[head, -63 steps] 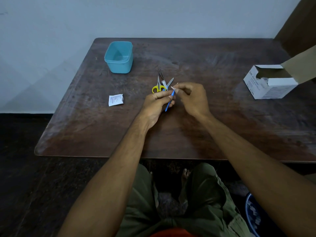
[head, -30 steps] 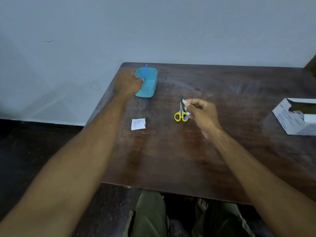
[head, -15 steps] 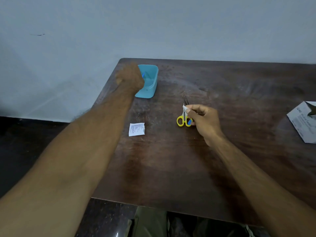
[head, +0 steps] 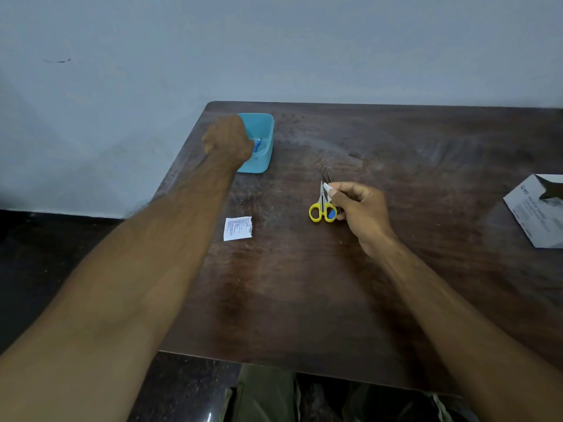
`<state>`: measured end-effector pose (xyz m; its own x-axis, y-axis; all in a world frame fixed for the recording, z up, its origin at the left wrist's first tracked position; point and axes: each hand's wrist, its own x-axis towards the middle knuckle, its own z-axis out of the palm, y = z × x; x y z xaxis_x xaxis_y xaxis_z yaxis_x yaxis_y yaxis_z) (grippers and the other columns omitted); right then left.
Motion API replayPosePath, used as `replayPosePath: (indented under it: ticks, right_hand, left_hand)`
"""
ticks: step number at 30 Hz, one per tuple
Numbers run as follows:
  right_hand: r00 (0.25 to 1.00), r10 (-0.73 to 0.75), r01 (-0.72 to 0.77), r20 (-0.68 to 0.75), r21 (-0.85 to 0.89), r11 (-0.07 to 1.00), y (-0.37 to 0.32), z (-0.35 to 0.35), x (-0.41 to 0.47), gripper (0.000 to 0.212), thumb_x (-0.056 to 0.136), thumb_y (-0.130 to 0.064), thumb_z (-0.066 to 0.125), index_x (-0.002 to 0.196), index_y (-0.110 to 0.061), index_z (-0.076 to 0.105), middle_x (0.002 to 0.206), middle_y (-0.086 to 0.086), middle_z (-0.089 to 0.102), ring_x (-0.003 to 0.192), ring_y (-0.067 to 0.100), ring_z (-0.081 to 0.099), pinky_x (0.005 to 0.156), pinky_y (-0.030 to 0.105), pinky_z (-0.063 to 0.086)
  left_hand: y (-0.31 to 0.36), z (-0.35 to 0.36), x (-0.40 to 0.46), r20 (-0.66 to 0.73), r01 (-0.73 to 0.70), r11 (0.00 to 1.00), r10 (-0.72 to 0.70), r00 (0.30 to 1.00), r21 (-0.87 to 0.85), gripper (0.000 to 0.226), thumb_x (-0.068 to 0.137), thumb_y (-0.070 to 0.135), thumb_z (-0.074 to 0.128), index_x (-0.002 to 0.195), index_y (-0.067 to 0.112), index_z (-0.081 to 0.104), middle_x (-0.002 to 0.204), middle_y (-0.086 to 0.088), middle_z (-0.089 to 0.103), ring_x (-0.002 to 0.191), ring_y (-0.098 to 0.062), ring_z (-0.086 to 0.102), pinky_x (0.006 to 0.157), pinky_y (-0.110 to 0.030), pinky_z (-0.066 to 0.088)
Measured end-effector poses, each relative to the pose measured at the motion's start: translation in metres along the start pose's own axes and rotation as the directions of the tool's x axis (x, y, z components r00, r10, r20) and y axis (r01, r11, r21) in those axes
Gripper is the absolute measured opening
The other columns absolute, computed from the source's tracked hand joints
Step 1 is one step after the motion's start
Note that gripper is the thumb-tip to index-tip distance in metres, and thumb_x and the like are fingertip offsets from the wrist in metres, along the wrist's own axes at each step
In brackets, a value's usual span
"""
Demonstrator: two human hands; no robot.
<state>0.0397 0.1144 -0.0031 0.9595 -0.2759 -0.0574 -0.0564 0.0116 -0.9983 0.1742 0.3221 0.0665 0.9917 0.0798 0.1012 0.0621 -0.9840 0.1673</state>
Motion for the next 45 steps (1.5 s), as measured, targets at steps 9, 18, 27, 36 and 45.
replayPosePath:
  ticks: [9,18,27,36,45]
  right_hand:
    - [0.996,0.041,-0.038,-0.082,0.041,0.998,-0.005,-0.012,-0.002,0.014,0.087,-0.014,0.066,0.079,-0.024,0.072,0.059,-0.014,0.065,0.053,-0.002,0.057,0.044,0.014,0.042]
    - [0.989,0.050,-0.042,-0.137,0.062,0.997,0.007,-0.035,-0.016,0.010,0.087,-0.014,0.067,0.081,-0.022,0.071,0.073,-0.002,0.064,0.062,0.005,0.057,0.046,0.015,0.045]
    - [0.991,0.031,-0.021,-0.129,0.078,0.997,0.014,-0.040,-0.021,0.010,0.088,-0.010,0.065,0.088,-0.017,0.071,0.075,0.000,0.064,0.064,0.004,0.057,0.050,0.013,0.047]
    - [0.991,0.013,-0.005,-0.132,0.061,0.998,0.015,-0.039,-0.022,0.014,0.088,-0.008,0.064,0.089,-0.019,0.072,0.078,-0.003,0.065,0.066,0.004,0.058,0.052,0.013,0.048]
    - [0.993,0.004,0.003,-0.115,0.060,0.998,0.012,-0.040,-0.027,0.013,0.088,-0.006,0.063,0.091,-0.015,0.072,0.076,-0.001,0.063,0.065,0.003,0.056,0.053,0.014,0.049]
  left_hand:
    - [0.046,0.019,-0.111,-0.125,-0.129,0.887,0.081,0.989,-0.443,0.020,0.087,0.039,0.059,0.086,0.023,0.071,0.085,0.004,0.072,0.084,-0.021,0.066,0.073,-0.035,0.054]
    - [0.079,0.066,-0.162,0.039,-0.115,0.907,0.142,0.989,-0.405,0.022,0.084,0.045,0.062,0.100,0.031,0.067,0.096,-0.001,0.071,0.097,-0.026,0.064,0.077,-0.036,0.050]
    - [0.082,0.069,-0.157,0.064,-0.026,0.955,0.047,0.997,-0.296,0.059,0.077,0.058,0.066,0.118,0.017,0.054,0.119,-0.009,0.059,0.108,-0.032,0.059,0.080,-0.040,0.047]
    - [0.083,0.058,-0.161,-0.028,-0.125,0.978,0.122,0.992,-0.164,0.040,0.092,0.042,0.054,0.111,0.008,0.060,0.118,-0.015,0.057,0.102,-0.036,0.059,0.071,-0.039,0.044]
    - [0.061,0.052,-0.151,-0.111,-0.031,0.935,-0.009,0.994,-0.354,0.028,0.094,0.032,0.053,0.094,0.007,0.066,0.097,-0.018,0.067,0.094,-0.037,0.062,0.081,-0.042,0.049]
